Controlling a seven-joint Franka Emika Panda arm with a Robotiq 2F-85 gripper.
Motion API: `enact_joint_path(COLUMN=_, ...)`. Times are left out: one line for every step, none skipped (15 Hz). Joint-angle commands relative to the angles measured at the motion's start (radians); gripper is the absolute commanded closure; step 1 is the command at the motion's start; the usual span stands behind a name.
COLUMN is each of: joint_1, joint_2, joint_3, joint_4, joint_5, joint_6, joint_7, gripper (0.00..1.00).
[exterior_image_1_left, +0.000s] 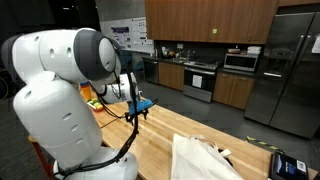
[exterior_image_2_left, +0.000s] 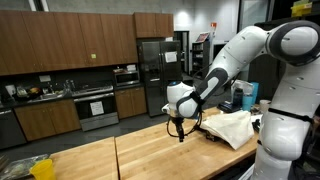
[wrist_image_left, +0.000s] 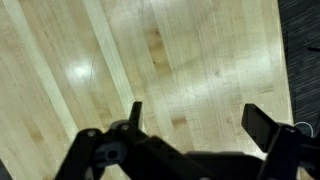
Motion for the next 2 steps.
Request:
enact_joint_path(joint_1=-0.027, joint_2=-0.001, joint_3=0.028, joint_4=0.001, joint_5=0.009, joint_6=-0.001, joint_7=-0.006, gripper=0.00)
enact_joint_path(joint_1=-0.027, joint_2=-0.001, joint_3=0.028, joint_4=0.001, joint_5=0.009, joint_6=-0.001, joint_7=-0.006, gripper=0.00)
